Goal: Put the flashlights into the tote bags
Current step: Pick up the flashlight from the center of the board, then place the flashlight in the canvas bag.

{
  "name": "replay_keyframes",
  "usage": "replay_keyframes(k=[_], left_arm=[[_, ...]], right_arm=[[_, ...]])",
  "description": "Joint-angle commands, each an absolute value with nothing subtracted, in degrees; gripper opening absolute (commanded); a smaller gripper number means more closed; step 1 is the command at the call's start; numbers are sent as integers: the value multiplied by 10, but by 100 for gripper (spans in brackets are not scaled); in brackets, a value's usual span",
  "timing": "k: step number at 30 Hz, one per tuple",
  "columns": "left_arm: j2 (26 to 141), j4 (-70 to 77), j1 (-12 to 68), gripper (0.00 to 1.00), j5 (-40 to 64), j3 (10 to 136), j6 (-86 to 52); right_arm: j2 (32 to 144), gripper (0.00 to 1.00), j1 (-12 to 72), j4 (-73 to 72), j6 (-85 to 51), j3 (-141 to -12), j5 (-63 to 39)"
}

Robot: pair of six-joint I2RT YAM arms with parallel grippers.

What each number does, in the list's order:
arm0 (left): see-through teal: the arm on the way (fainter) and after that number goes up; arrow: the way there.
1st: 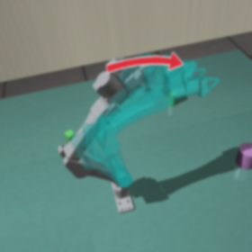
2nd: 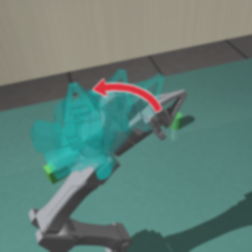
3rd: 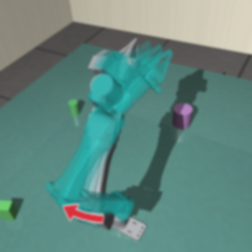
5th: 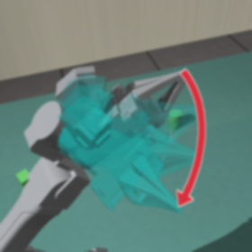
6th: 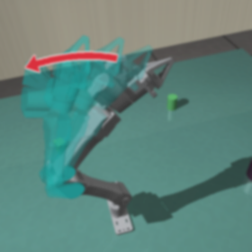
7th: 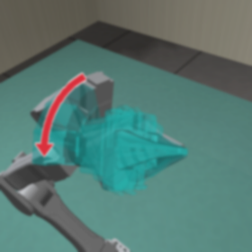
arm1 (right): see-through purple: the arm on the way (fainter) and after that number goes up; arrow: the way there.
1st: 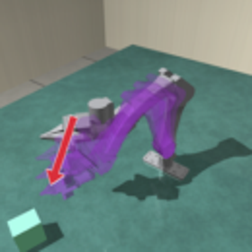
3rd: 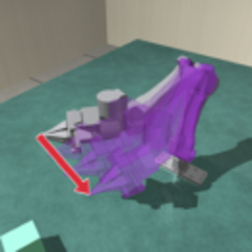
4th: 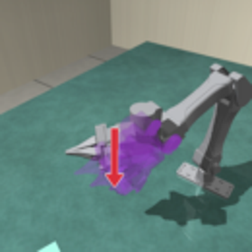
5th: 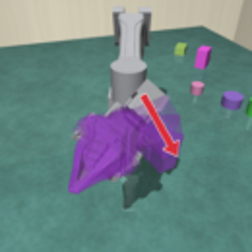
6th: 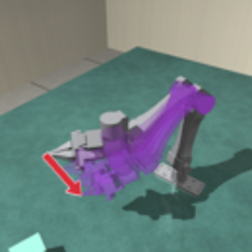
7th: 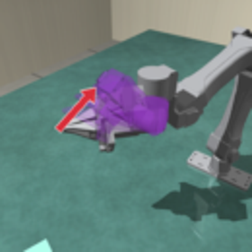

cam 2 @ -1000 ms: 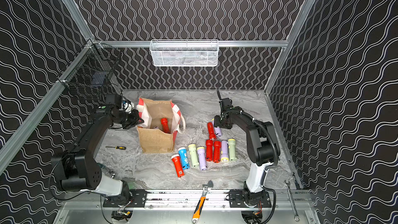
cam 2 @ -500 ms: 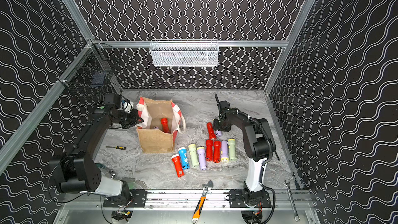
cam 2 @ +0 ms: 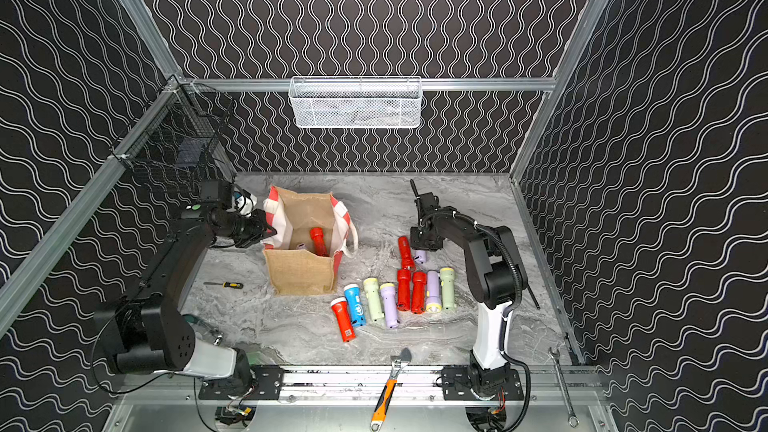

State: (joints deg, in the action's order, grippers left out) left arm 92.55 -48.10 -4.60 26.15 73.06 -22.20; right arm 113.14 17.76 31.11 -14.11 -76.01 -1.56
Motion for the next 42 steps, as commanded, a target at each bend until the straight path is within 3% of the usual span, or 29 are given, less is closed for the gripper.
replay_keyframes(k=[1,9,18,32,42], left_arm=[[925,-478,-47,2,271,736,-219],[920,-478,-46,2,269,739,-225],[919,-492,-46,2,261,751,-218],[903,-503,-46,0,232,757,-208],[891,-505,-46,0,219,748,-203]], right_arm=[[1116,32,178,340,-143,-768,-5],[1047,30,179,370,-140,-841,-26],[983,30,198,311,-192,-901,-200],[1025,29,342,267,-277,-1055,-269],[1064,29,403,177,-370,-1033,-288]])
